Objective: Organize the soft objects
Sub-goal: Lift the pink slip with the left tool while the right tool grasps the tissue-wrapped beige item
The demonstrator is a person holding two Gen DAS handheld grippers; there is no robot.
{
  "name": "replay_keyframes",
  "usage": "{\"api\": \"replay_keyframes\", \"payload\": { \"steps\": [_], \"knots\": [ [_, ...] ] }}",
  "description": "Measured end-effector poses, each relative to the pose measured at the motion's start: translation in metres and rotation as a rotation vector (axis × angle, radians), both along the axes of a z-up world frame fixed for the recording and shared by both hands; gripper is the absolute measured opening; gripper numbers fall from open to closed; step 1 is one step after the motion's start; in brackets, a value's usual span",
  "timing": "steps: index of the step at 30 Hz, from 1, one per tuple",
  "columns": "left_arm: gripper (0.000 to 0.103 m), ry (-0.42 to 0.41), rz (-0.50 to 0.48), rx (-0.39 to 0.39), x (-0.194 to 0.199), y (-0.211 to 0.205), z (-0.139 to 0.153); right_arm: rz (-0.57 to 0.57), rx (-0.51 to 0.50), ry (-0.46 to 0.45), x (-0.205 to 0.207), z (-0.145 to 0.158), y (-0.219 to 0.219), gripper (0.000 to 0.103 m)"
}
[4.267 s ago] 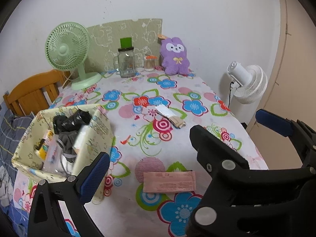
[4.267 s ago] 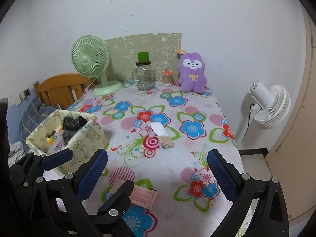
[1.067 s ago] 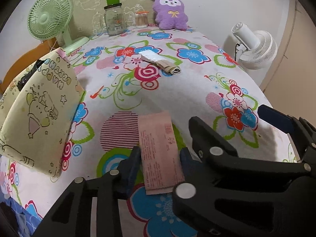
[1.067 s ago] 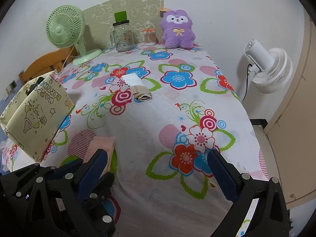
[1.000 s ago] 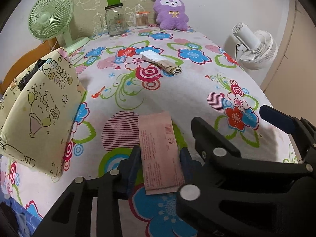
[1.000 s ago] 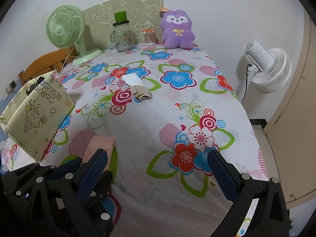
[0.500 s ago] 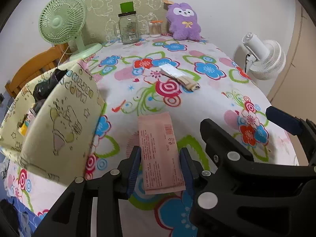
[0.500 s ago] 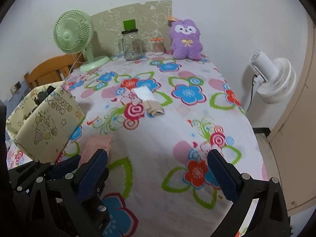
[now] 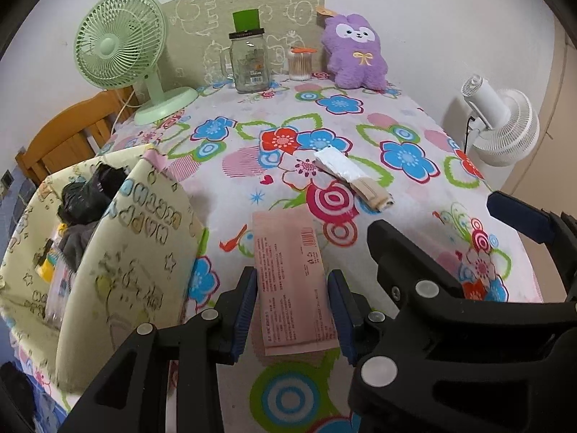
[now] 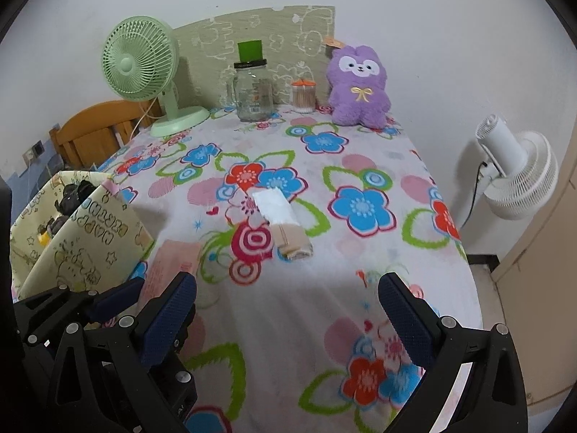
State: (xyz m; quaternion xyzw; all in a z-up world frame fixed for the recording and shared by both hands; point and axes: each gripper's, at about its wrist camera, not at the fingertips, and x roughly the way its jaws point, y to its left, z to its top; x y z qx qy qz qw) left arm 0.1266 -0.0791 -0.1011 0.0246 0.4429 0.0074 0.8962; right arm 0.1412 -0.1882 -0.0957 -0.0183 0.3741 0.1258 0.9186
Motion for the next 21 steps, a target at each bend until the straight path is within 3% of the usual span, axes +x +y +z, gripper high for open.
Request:
{"api": "replay_keyframes", "payload": {
  "steps": [11,17,21],
  "knots": [
    [0.041,0.027,0.044,-0.029,0.037,0.009,-0.007,0.048,0.013,0.008,0.043,-0.004,0.009,0.101],
    [0.041,0.044,0.044,-0.054,0.054,0.009,-0.013,0.088,0.028,0.033,0.066,-0.012,0.013,0.091],
    [0.041,0.064,0.043,-0.080,0.065,0.011,-0.020,0.092,0.039,0.066,0.078,-0.020,0.013,0.078]
  ]
}}
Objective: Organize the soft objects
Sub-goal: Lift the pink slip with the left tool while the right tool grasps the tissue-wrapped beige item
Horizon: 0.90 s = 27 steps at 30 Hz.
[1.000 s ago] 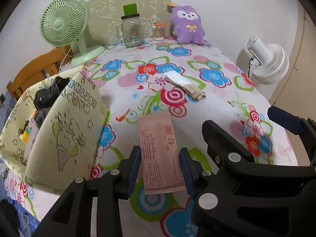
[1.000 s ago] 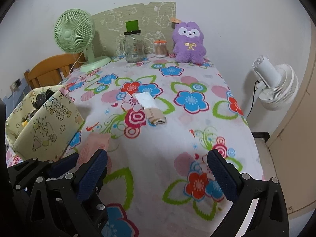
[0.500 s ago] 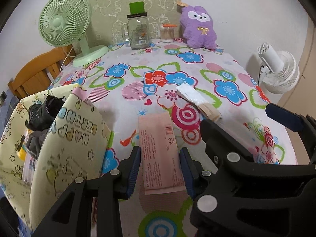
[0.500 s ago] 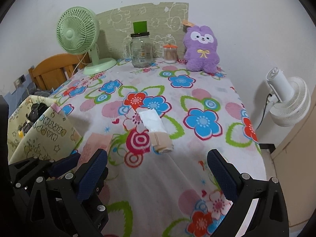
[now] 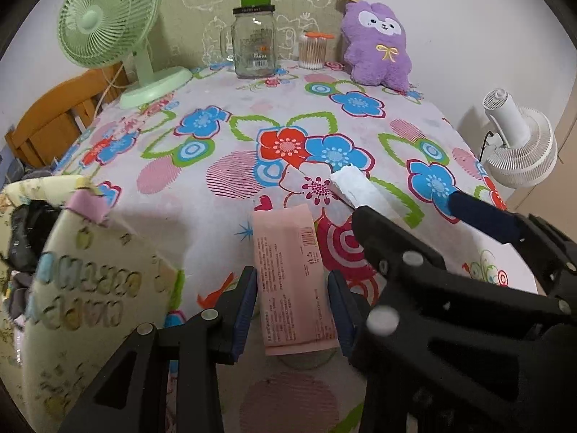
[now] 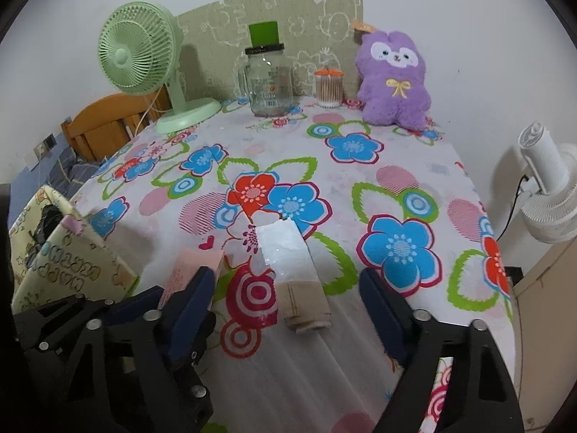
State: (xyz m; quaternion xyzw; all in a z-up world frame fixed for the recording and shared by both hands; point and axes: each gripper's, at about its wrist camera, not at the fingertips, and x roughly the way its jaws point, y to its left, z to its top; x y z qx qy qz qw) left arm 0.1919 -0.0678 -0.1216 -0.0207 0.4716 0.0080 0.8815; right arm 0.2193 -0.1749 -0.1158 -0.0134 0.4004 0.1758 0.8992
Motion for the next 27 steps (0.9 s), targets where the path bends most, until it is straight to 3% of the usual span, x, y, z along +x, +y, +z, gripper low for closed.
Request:
{"api": "replay_keyframes", "payload": {
  "steps": [8,12,19,27],
  "knots": [
    [0.042,0.001,0.011,0.007,0.008,0.001,-0.008,0.020,-0.012,0.060,0.018,-0.019,0.006,0.061],
    [0.042,-0.006,0.010,0.009,0.007,0.001,-0.009,0.022,0.010,0.120,0.023,-0.029,0.007,0.036],
    [0.042,-0.007,0.009,0.017,0.007,0.001,-0.009,-0.011,0.005,0.122,0.020,-0.030,0.003,0.014],
    [0.041,-0.004,0.016,0.039,-0.005,-0.003,-0.008,-0.023,-0.004,0.110,0.004,-0.023,-0.001,0.014]
  ]
}}
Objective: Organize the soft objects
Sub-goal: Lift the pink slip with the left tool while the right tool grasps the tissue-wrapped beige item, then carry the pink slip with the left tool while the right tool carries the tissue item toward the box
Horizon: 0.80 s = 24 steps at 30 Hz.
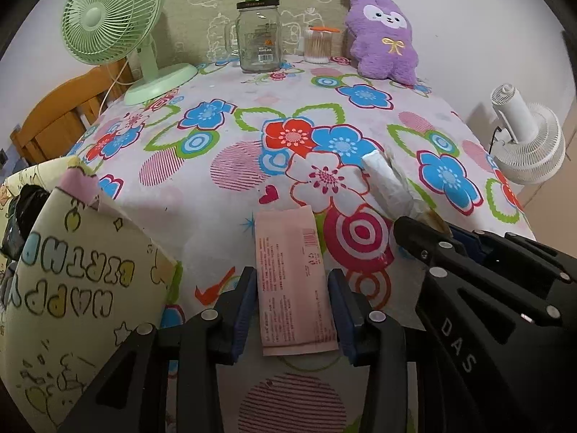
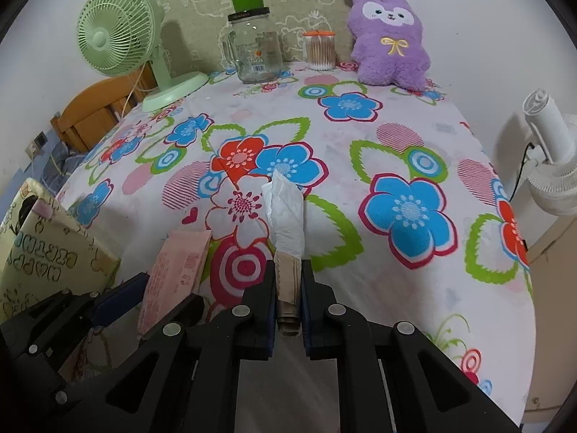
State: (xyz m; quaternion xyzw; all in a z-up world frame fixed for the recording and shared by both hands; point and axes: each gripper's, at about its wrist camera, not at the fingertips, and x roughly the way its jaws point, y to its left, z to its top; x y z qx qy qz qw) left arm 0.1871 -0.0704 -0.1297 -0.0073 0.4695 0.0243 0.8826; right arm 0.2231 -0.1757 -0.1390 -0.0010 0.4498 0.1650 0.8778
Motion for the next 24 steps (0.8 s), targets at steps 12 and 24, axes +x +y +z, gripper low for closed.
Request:
{"api": "replay_keyframes", "payload": {
  "steps": [12,24],
  "knots": [
    [0.041,-0.015,-0.056,-0.016,-0.029,-0.007,0.003,-0.042,0.018,-0.003,-0.036,0.007,-0.008,0.014],
    [0.040,-0.060,-0.125,-0.012,-0.072,-0.011,0.021,-0.103,0.019,-0.056,-0.087,0.027,-0.015,0.014]
  ]
}}
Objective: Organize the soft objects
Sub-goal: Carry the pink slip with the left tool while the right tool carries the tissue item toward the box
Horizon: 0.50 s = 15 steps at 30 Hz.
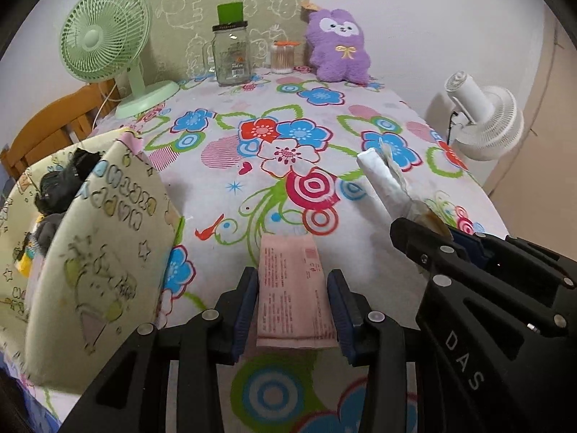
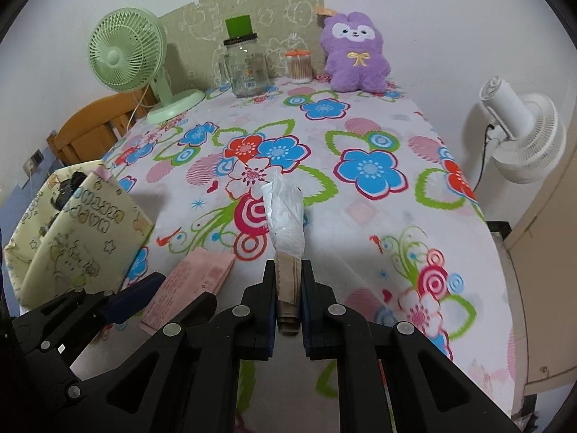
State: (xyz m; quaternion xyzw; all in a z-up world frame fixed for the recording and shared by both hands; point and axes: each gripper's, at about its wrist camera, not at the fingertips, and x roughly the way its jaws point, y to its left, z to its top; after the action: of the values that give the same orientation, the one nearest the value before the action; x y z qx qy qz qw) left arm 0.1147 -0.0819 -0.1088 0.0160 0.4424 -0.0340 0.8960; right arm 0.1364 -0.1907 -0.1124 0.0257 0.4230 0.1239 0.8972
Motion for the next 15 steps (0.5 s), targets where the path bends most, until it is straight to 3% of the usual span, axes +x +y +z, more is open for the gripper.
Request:
{"api": "replay_keyframes", "payload": {
  "steps": [15],
  "knots": [
    [0.035,-0.067,-0.065,-0.005,-0.049,0.007,0.030,-0.049,0.015,-0.052,-0.057,0.031,0.004,0.014]
  ]
}}
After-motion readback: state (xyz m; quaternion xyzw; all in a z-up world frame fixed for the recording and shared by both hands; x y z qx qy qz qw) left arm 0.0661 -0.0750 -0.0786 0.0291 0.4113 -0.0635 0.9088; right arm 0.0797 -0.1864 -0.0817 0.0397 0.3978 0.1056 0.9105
